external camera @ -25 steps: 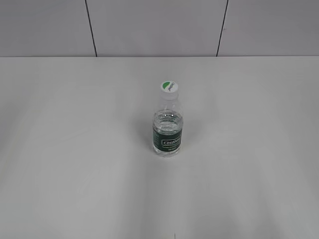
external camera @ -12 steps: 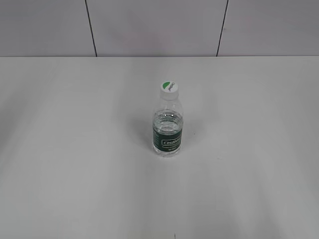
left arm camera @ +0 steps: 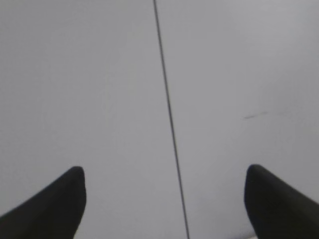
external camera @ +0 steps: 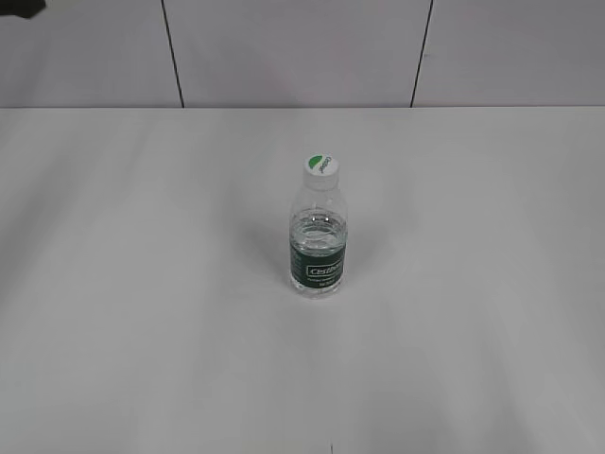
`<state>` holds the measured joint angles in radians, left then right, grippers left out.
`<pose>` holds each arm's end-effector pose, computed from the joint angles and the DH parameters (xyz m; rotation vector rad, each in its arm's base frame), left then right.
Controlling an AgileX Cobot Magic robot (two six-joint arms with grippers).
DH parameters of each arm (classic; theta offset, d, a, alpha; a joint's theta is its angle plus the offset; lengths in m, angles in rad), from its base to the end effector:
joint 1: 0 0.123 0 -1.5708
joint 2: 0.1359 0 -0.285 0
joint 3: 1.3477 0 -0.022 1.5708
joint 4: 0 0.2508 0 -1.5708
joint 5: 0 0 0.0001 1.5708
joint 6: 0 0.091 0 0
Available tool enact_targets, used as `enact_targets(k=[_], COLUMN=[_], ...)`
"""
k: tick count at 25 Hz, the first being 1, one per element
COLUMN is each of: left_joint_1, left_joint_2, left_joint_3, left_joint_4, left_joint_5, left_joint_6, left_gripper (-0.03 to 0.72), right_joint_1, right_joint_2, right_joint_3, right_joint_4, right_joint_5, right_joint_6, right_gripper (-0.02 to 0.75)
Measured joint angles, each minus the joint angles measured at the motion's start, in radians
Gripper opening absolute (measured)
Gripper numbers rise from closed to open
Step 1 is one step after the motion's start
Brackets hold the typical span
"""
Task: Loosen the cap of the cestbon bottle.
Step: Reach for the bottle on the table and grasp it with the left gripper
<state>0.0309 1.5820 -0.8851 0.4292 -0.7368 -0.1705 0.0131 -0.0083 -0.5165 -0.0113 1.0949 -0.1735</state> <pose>0.3477 -0.0147 0.2862 0.3203 1.4595 -0.0602 -0.0095 -0.0010 0.2790 -0.1906 2.0467 -0.1131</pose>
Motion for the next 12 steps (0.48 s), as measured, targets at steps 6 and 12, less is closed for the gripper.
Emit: enact_targets(k=[6, 12], left_joint_1=[0.003, 0.049], left_joint_2=[0.181, 0.284], left_joint_3=[0.000, 0.030], left_joint_4=[0.222, 0.362], left_joint_5=[-0.193, -0.375], left_joint_6=[-0.068, -0.082], left_gripper=[0.590, 0.590], right_joint_1=[0.000, 0.000], right_joint_2=[0.000, 0.000], right_joint_3=[0.000, 0.000], right_joint_4=[0.000, 0.000], right_joint_5=[0.000, 0.000], right_joint_6=[0.000, 0.000], right_gripper=[0.518, 0.518])
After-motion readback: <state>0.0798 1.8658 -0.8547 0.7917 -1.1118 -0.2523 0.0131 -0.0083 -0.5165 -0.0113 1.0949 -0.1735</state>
